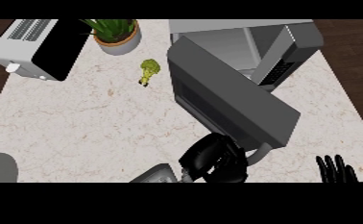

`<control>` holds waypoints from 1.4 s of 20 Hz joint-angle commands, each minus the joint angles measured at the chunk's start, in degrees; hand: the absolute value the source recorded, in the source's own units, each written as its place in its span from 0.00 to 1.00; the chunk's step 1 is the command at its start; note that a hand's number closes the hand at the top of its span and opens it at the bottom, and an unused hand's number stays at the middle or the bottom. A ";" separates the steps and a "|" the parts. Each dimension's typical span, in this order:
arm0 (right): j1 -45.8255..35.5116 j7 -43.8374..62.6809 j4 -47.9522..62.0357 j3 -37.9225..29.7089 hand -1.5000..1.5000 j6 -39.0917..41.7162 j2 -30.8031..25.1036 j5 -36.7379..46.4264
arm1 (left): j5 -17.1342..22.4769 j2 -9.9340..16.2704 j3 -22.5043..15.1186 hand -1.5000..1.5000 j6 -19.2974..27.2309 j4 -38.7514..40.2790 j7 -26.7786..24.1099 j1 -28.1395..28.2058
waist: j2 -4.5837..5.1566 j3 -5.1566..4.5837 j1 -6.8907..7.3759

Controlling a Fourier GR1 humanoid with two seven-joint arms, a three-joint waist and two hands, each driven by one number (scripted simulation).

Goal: Pick up the milk, place it into the microwave and close the microwave

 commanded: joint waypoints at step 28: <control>2.98 9.58 -20.06 4.89 0.00 6.44 -8.82 -10.04 | 30.42 -0.26 11.83 1.00 17.10 19.95 -18.21 -23.97 | 3.67 -0.04 -12.38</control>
